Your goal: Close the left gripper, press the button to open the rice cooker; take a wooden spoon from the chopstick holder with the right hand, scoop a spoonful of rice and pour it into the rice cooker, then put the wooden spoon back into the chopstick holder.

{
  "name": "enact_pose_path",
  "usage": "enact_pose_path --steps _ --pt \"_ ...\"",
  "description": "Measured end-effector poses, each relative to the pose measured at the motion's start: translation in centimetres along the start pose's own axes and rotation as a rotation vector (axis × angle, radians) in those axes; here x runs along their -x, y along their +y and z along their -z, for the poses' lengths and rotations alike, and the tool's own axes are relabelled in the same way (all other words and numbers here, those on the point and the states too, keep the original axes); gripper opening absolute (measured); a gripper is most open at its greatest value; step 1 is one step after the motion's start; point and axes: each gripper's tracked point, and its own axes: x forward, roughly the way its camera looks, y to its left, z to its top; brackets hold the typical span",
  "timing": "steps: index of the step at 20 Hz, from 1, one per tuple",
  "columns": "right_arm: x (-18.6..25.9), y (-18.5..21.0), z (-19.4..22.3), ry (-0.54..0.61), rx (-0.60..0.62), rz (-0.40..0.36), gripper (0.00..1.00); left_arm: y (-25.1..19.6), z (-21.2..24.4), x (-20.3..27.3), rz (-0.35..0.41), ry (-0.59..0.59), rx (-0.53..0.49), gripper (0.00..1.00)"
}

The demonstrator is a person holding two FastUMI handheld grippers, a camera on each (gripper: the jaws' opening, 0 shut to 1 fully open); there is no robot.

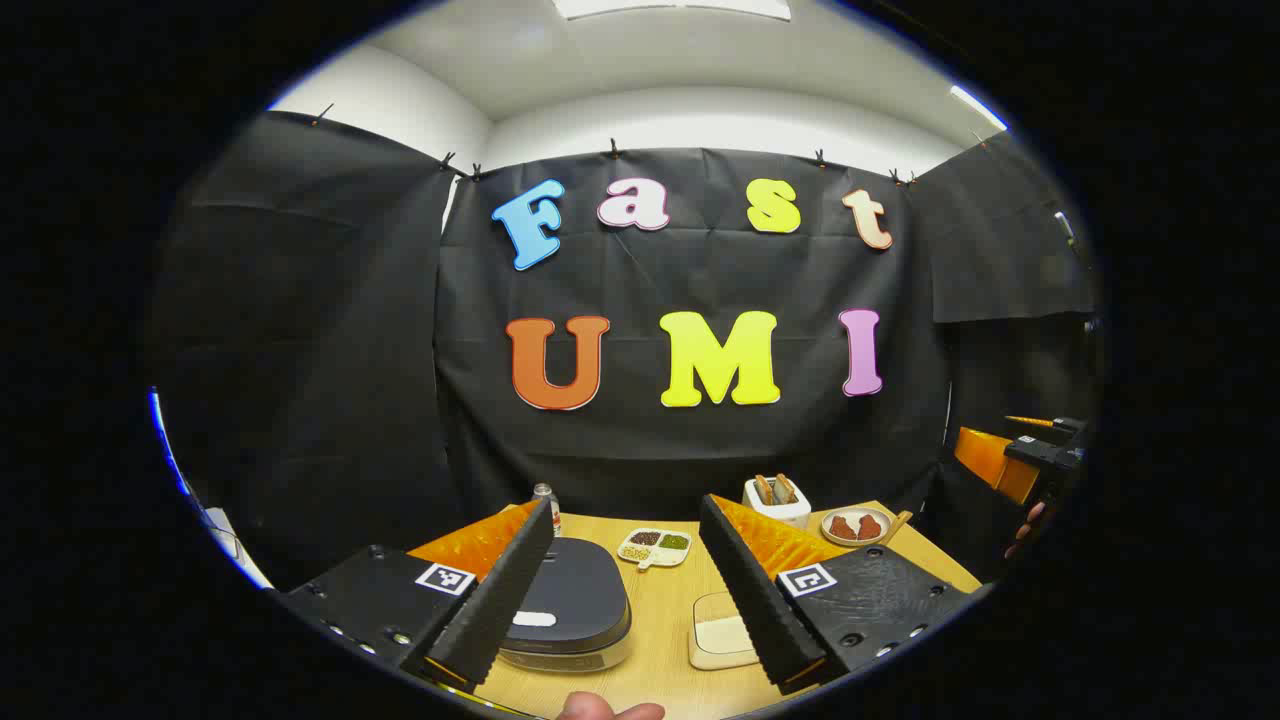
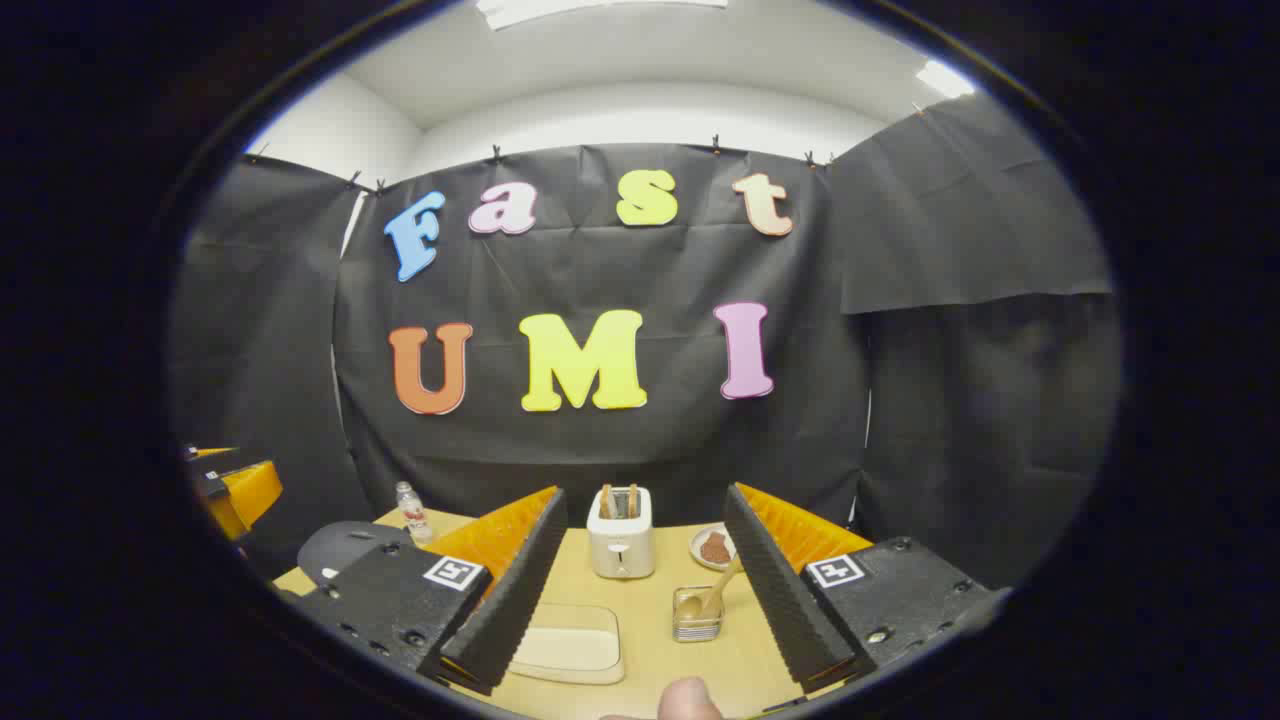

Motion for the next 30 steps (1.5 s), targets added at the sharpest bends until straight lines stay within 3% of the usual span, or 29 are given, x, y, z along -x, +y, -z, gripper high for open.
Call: enact_pose_path --steps 20,27,30 --pt "0.2 1.0 0.2 -0.003 0.021 -0.045 1.0 1.6 0.7 1.1 -0.043 0.033 0.007 0.95" --pt "-1.3 0.5 0.8 0.005 0.0 -0.05 0.99 3.7 2.7 0.9 -0.075 0.136 0.048 0.95" --pt "-2.3 -0.3 1.7 0.027 -0.011 -0.046 0.99 5.2 5.1 0.2 -0.076 0.24 0.068 0.95"
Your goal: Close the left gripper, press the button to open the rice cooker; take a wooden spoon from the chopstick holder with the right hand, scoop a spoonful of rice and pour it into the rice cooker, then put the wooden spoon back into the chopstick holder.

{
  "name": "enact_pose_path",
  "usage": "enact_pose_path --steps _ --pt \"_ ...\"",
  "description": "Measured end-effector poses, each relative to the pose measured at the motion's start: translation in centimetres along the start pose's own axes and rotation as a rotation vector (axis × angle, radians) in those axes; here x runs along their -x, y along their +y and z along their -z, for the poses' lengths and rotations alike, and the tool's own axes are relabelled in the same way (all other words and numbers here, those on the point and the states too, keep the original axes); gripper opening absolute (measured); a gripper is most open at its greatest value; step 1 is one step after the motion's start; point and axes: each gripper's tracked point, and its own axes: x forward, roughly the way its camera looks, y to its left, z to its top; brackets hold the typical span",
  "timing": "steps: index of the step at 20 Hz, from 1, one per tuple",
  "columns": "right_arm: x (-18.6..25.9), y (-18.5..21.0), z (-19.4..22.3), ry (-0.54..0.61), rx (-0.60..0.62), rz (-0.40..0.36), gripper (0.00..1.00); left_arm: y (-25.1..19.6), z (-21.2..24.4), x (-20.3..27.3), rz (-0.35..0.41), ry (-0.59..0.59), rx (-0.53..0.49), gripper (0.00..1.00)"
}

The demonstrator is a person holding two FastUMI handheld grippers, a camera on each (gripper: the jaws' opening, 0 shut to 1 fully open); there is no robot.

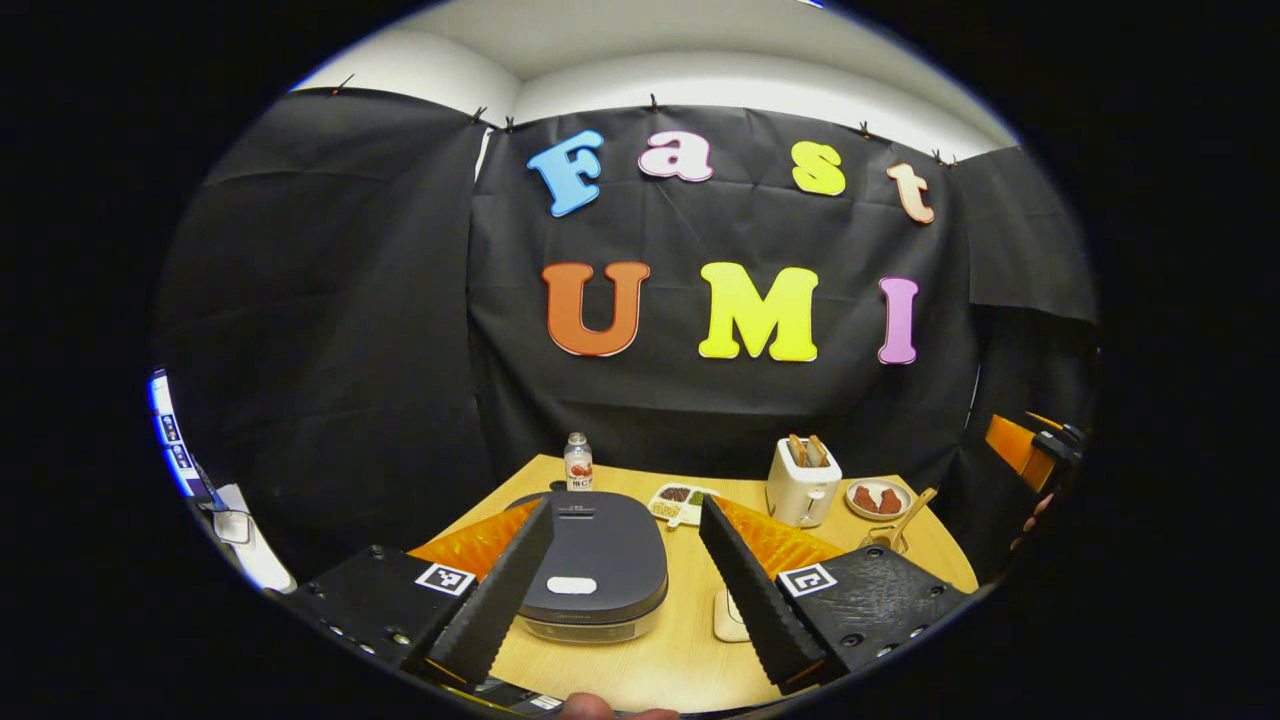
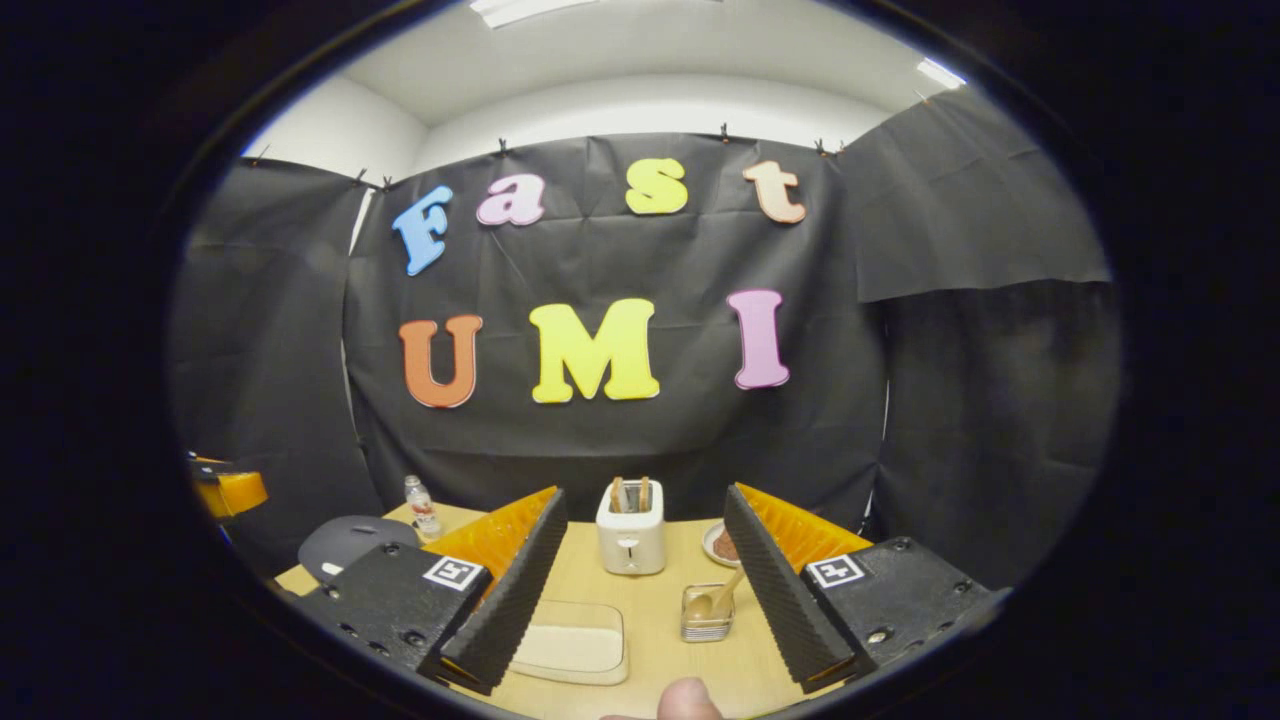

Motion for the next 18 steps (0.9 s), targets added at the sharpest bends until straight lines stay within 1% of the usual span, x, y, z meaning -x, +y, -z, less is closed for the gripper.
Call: enact_pose_path --steps 3,4,5,7,8,9,10,11,12,13,14,15,16,18 --pt "-1.1 -1.2 0.6 0.019 -0.008 0.015 1.0 1.9 3.3 -1.7 -0.017 0.162 0.043 0.95" --pt "-1.5 -1.6 0.9 0.025 -0.012 0.019 1.0 2.3 4.5 -1.8 -0.014 0.21 0.056 1.0" --pt "-1.9 -2.0 1.1 0.031 -0.016 0.024 1.0 2.6 5.0 -2.2 -0.014 0.247 0.066 0.9" --pt "-2.6 -2.7 1.4 0.042 -0.027 0.031 0.99 3.8 5.9 -3.1 -0.027 0.303 0.068 0.64" --pt "-3.1 -3.0 1.8 0.05 -0.033 0.034 0.99 4.1 6.4 -3.5 -0.029 0.333 0.072 0.57" --pt "-3.6 -3.2 2.0 0.061 -0.037 0.036 0.99 4.1 7.2 -4.1 -0.024 0.369 0.082 0.42" --pt "-4.0 -3.5 2.4 0.07 -0.041 0.036 1.0 4.2 7.7 -4.4 -0.018 0.406 0.089 0.37" --pt "-4.3 -3.7 2.5 0.078 -0.044 0.036 1.0 4.5 8.1 -4.9 -0.024 0.422 0.083 0.34" --pt "-4.7 -4.0 2.7 0.084 -0.046 0.039 1.0 5.1 8.1 -5.1 -0.035 0.435 0.095 0.35" --pt "-5.0 -4.2 2.9 0.089 -0.046 0.043 0.99 5.0 8.4 -4.7 -0.035 0.463 0.122 0.21" --pt "-5.3 -4.6 3.0 0.092 -0.047 0.046 1.0 4.6 9.7 -5.8 -0.023 0.491 0.134 0.07" --pt "-5.5 -5.0 3.1 0.094 -0.048 0.051 1.0 4.1 9.9 -6.9 -0.009 0.505 0.149 0.04" --pt "-5.7 -5.3 3.3 0.099 -0.049 0.057 1.0 4.0 10.2 -6.9 0.003 0.52 0.15 0.0" --pt "-6.0 -6.2 3.6 0.108 -0.052 0.071 0.99 4.4 11.1 -7.9 -0.004 0.54 0.135 0.0"
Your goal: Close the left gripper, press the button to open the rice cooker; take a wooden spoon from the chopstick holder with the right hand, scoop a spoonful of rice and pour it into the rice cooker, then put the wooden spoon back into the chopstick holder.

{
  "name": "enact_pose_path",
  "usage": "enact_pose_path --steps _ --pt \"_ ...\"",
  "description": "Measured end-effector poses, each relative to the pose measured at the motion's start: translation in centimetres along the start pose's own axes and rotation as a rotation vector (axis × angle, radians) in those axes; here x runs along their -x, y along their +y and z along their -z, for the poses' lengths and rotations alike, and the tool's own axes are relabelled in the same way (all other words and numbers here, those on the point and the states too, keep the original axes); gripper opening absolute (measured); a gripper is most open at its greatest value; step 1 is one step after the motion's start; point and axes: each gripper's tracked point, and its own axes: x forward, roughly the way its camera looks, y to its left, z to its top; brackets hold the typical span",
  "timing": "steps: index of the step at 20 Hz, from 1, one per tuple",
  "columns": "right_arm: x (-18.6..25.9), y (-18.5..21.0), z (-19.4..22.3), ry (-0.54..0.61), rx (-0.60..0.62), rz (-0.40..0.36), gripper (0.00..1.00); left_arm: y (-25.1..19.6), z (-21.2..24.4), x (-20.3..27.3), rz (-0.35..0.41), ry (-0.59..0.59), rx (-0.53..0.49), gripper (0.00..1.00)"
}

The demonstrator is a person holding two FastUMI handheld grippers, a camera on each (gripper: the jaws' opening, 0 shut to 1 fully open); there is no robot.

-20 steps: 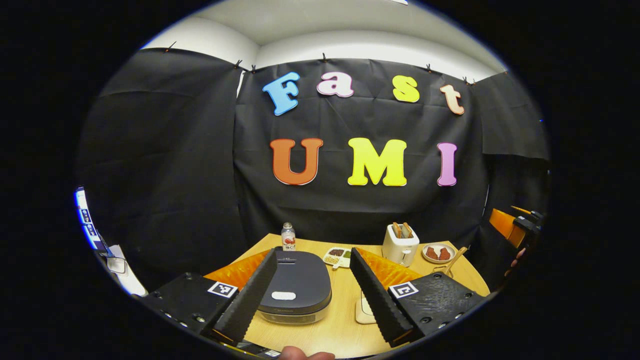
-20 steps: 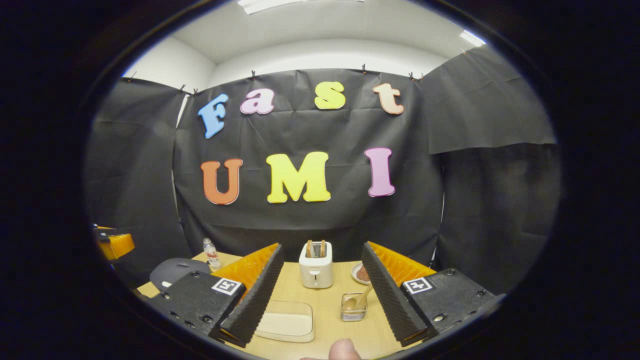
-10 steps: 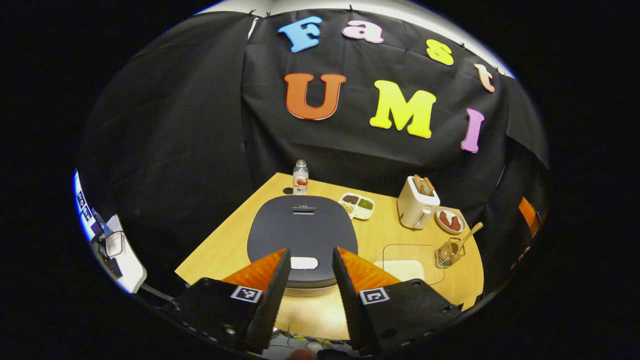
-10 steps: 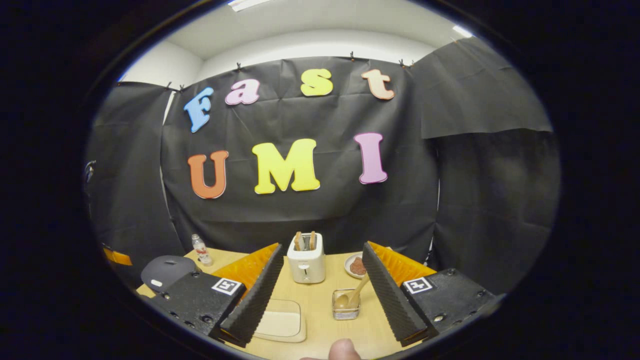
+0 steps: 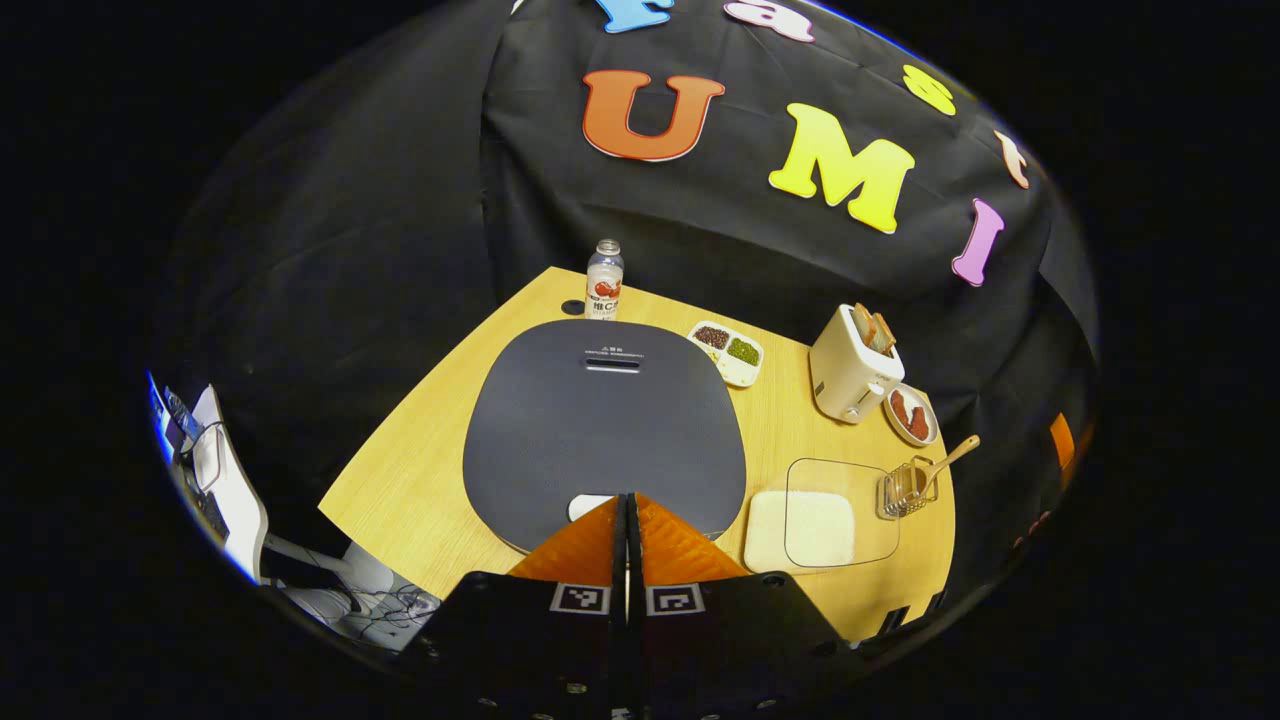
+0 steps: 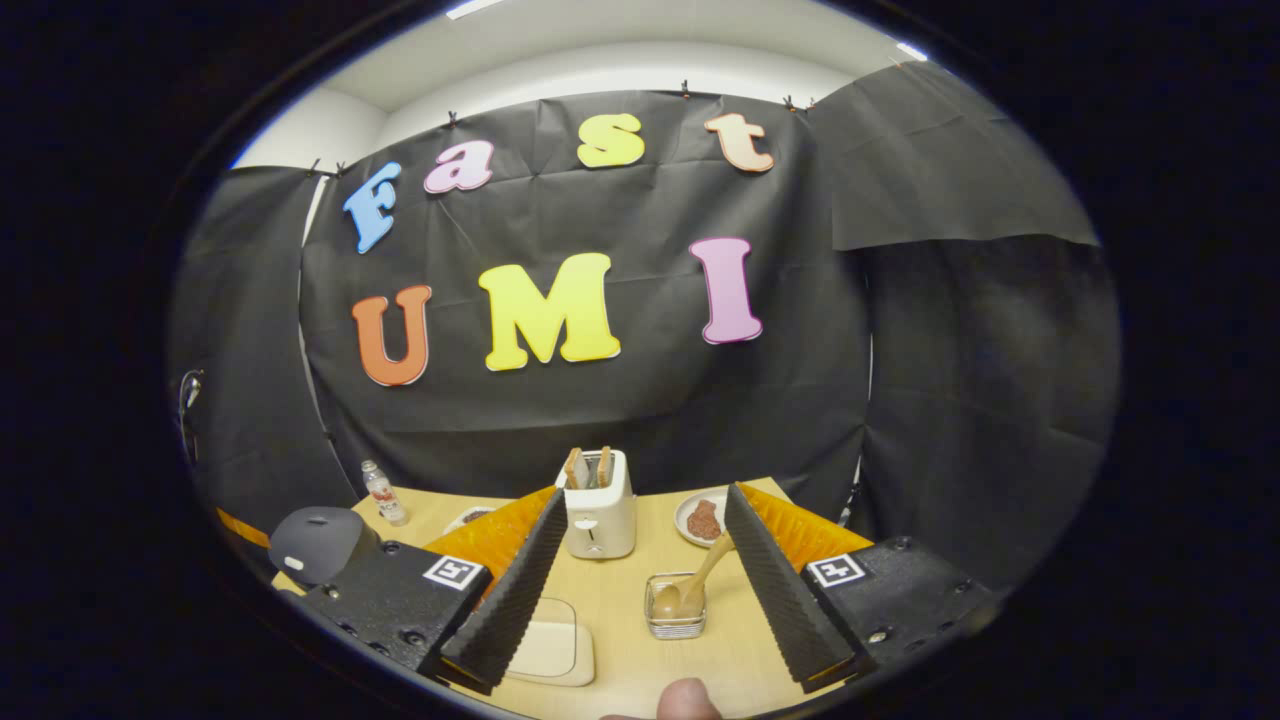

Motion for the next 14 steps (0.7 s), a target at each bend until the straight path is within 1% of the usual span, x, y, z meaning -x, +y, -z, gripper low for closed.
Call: enact_pose_path --steps 7,9,10,12,13,14 --pt "-0.5 -2.3 0.2 0.011 -0.011 0.039 0.99 0.8 1.0 -2.5 -0.023 0.063 0.014 0.0" --pt "-0.5 -2.4 0.4 0.015 -0.019 0.042 0.99 0.7 1.9 -3.1 -0.023 0.091 0.009 0.0" --pt "-0.4 -2.4 0.5 0.019 -0.022 0.041 0.99 0.7 1.8 -3.2 -0.022 0.075 0.009 0.0" --pt "-0.4 -2.3 0.7 0.023 -0.031 0.041 0.99 1.1 2.8 -3.4 -0.035 0.117 0.049 0.0" --pt "-0.5 -2.1 0.9 0.03 -0.031 0.038 1.0 1.0 2.3 -4.0 -0.04 0.099 0.054 0.0" --pt "-0.3 -2.0 1.1 0.037 -0.028 0.033 1.0 1.0 2.5 -3.4 -0.042 0.095 0.046 0.01"
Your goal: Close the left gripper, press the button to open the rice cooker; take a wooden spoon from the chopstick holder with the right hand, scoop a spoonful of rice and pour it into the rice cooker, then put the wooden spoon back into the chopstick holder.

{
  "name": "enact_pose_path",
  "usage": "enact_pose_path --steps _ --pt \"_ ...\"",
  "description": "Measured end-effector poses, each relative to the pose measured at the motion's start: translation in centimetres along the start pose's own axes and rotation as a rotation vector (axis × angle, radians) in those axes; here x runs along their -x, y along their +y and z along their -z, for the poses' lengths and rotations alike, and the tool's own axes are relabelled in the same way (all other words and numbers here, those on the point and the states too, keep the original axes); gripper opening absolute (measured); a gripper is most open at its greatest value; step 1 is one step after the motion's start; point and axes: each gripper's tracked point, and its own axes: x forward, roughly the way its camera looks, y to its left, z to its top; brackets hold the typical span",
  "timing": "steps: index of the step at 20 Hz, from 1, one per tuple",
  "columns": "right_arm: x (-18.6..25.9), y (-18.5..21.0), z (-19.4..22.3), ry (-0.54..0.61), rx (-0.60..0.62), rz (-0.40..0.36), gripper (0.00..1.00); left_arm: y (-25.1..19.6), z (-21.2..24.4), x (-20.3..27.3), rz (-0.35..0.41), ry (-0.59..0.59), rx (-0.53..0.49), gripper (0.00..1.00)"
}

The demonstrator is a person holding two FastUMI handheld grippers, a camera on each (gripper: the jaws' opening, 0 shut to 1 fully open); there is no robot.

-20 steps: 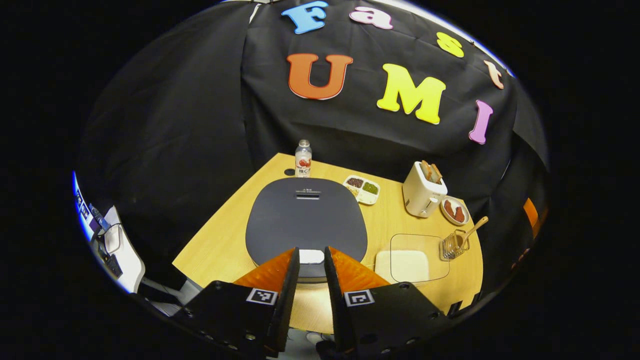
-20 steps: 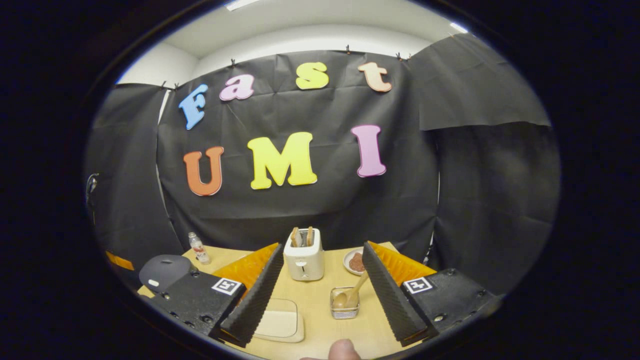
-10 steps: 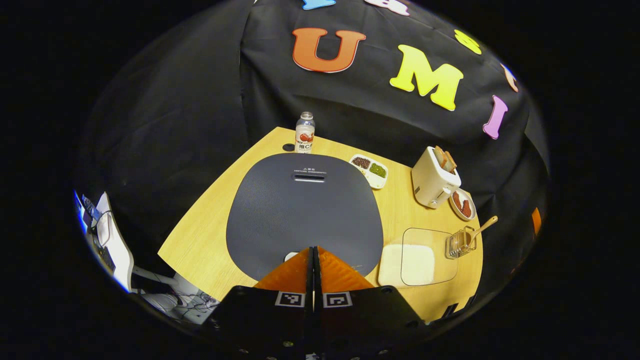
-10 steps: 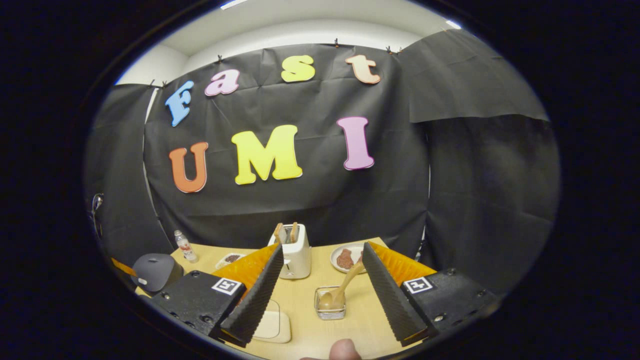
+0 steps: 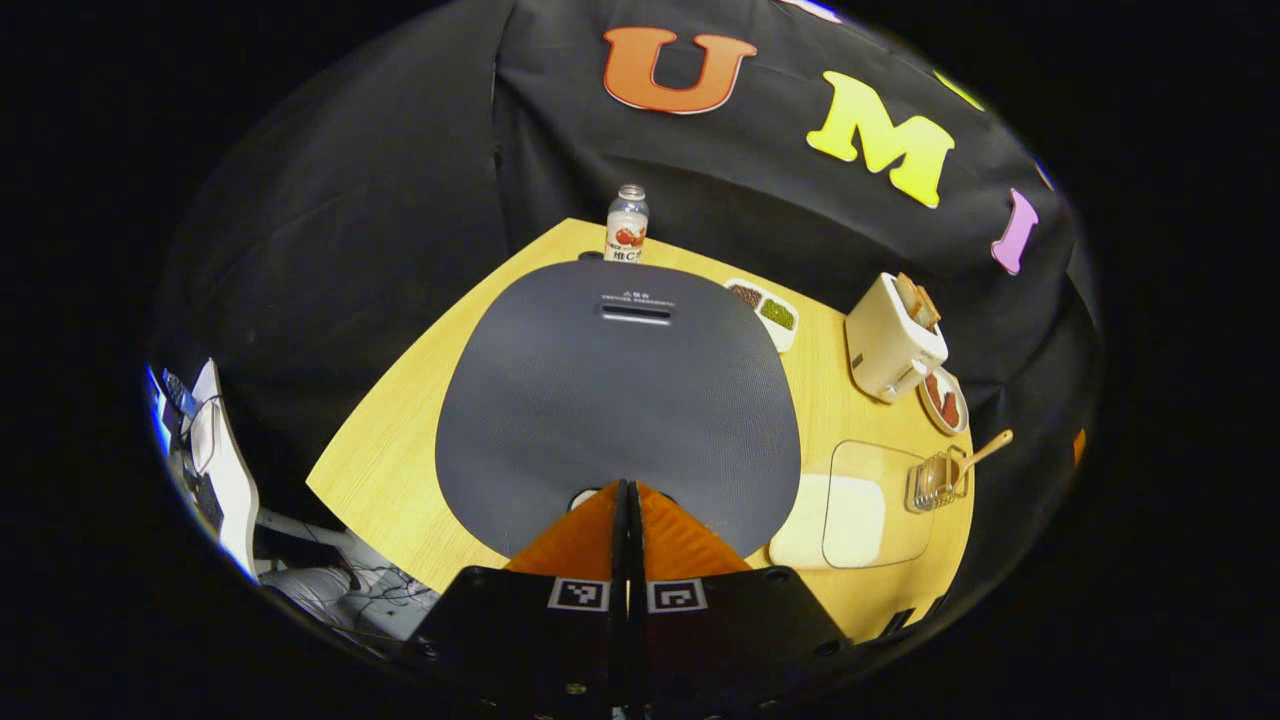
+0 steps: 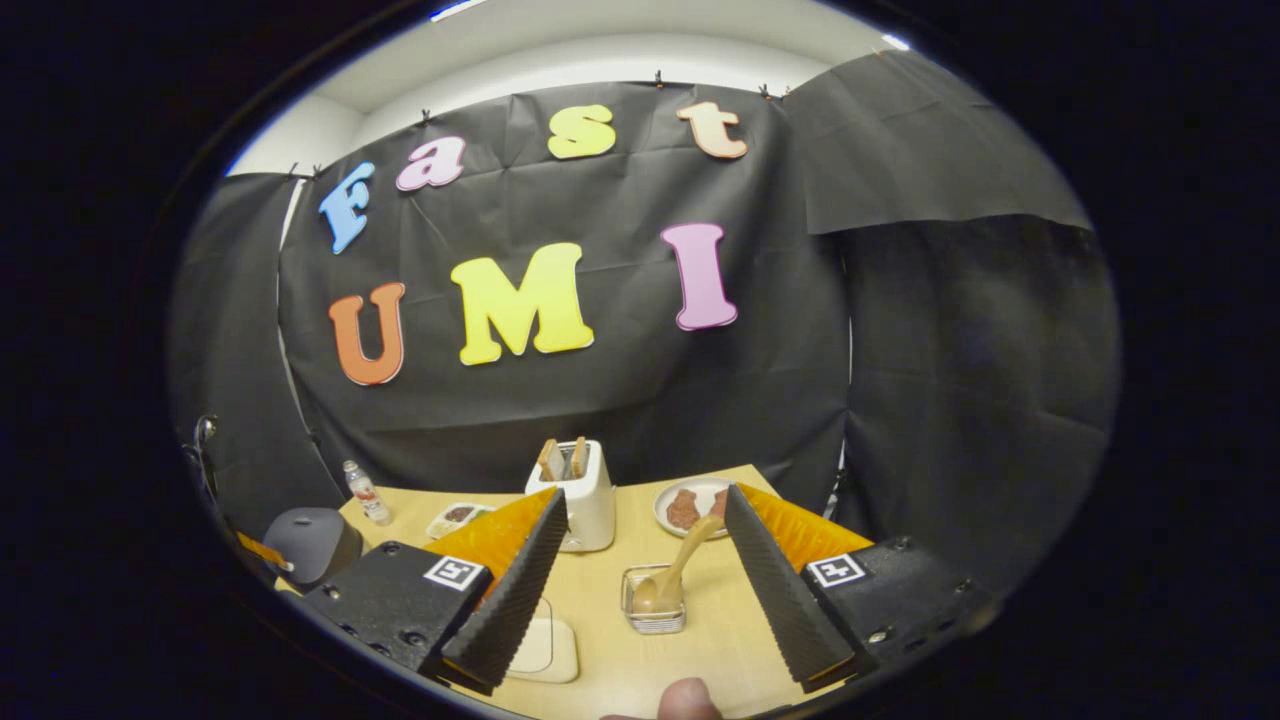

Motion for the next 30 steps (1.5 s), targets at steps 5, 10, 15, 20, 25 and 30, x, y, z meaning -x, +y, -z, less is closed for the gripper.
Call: enact_pose_path --steps 5,10,15,20,25,30 --pt "1.5 0.0 -1.6 -0.039 0.026 -0.005 1.0 -0.2 -1.1 0.8 -0.019 -0.05 -0.067 0.0" --pt "2.4 -0.1 -2.9 -0.073 0.049 0.002 1.0 -1.4 -8.1 6.3 -0.008 -0.355 -0.123 0.0" --pt "3.2 0.5 -3.8 -0.087 0.074 -0.018 1.0 -3.2 -14.4 10.6 0.061 -0.559 -0.116 0.01" --pt "2.9 0.9 -3.0 -0.065 0.084 -0.057 0.99 -4.1 -15.6 13.2 0.088 -0.667 -0.115 0.06" --pt "1.5 -0.4 0.0 0.015 0.081 -0.055 1.0 -6.1 -14.6 16.3 0.116 -0.767 -0.149 0.98" --pt "-2.1 -2.0 4.2 0.114 0.077 -0.062 1.0 -8.9 -13.7 17.5 0.142 -0.808 -0.182 0.94"
